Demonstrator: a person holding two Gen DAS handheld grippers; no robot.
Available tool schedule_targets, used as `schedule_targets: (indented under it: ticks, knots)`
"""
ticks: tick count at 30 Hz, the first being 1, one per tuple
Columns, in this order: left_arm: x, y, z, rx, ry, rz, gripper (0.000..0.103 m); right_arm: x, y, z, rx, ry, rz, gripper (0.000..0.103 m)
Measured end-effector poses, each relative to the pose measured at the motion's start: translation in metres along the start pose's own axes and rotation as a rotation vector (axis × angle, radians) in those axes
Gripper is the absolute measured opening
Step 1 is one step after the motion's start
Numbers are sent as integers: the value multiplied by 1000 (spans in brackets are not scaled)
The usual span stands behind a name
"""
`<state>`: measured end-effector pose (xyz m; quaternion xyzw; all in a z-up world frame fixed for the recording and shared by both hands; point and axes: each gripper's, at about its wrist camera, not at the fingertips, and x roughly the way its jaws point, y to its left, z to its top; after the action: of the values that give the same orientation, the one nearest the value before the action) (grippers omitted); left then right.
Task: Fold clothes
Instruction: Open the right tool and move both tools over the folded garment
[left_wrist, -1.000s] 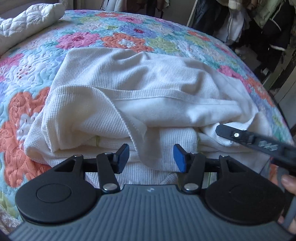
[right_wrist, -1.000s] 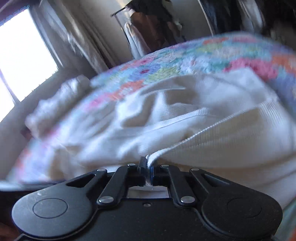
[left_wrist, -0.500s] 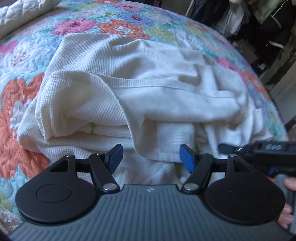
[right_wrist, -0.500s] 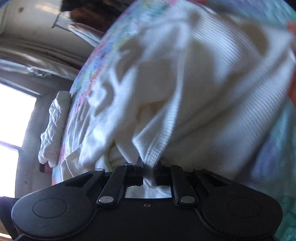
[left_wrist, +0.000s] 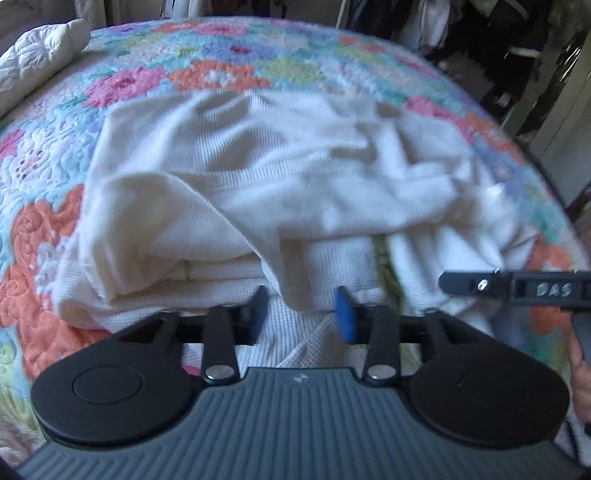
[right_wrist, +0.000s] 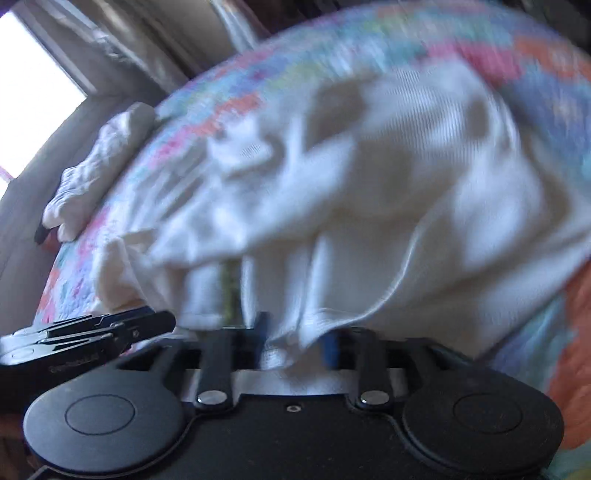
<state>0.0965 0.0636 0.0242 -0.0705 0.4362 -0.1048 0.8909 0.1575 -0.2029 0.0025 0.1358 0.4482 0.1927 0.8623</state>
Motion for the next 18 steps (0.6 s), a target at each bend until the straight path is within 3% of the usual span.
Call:
schedule_targets:
  ticks: [2, 5, 8, 12, 16, 18]
  knots:
    - [-17, 14, 8, -7, -17, 10, 55, -19, 0, 8, -61, -45, -40, 53]
    - [-31, 42, 25, -25, -21, 93, 60, -33, -16, 26, -92, -71, -141, 53]
    - [-26, 78, 44, -51, 34, 134, 69, -39, -38, 42, -102, -76, -243, 53]
    - [-11, 111, 56, -38, 96, 137, 69, -27, -67, 61, -127, -34, -282, 53]
    - [2, 114, 51, 0, 120, 207, 74, -9, -73, 66, -188, -5, -342, 53]
    - [9, 111, 48, 18, 113, 200, 74, -4, -76, 66, -203, -7, -349, 53]
